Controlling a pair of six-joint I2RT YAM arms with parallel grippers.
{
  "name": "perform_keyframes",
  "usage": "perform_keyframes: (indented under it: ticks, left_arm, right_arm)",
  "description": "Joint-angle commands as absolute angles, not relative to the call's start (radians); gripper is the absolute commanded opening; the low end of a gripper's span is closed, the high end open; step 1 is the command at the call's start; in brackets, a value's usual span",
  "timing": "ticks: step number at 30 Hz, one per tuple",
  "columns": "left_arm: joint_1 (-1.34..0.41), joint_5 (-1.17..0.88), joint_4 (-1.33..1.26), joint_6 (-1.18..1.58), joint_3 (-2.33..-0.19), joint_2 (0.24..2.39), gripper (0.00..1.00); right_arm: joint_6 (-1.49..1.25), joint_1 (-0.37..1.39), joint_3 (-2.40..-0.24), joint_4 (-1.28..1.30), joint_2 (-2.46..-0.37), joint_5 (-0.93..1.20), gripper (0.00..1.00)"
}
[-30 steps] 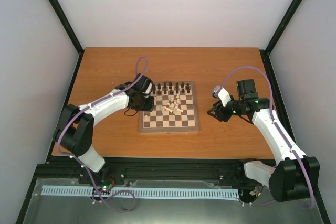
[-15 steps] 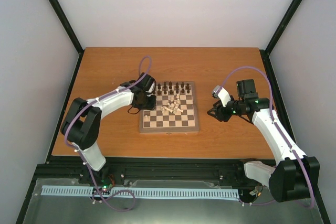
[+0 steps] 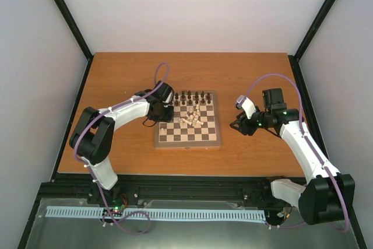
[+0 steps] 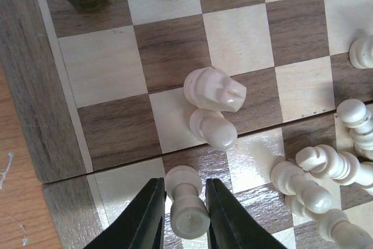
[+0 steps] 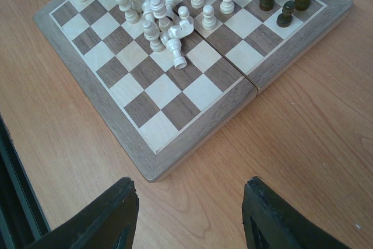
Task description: Set up the chess pieces on the board
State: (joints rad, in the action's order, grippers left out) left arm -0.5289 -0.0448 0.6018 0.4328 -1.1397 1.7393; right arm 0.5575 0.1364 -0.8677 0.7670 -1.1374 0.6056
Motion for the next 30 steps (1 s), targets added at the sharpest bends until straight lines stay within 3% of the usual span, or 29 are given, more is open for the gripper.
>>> perform_keyframes:
  ticks: [1, 6, 14, 21, 30]
  left_arm:
    - [-0.541, -0.042, 0.586, 0.443, -1.173, 1.737, 0.18]
    - [-0.548, -0.031, 0.634, 0.443, -1.158, 1.671, 0.11]
    - [-0.558, -0.018, 0.744, 0.430, -1.066, 1.399, 0.11]
    - [-0.652, -0.004, 0.857, 0.373, -0.999, 1.305, 0.12]
    - [-0.752, 0.071, 0.795, 0.402, -0.887, 1.244, 0.12]
  right_arm:
    - [0.572, 0.141, -0.858, 0.767, -1.130, 0.606, 0.51]
    - [0.574, 0.141, -0.857, 0.767, -1.132, 0.604, 0.51]
    - [0.584, 0.143, -0.858, 0.770, -1.106, 0.624, 0.50]
    - [0.581, 0.156, -0.851, 0.758, -1.075, 0.627, 0.50]
    - [0.565, 0.159, -0.844, 0.739, -1.066, 0.583, 0.50]
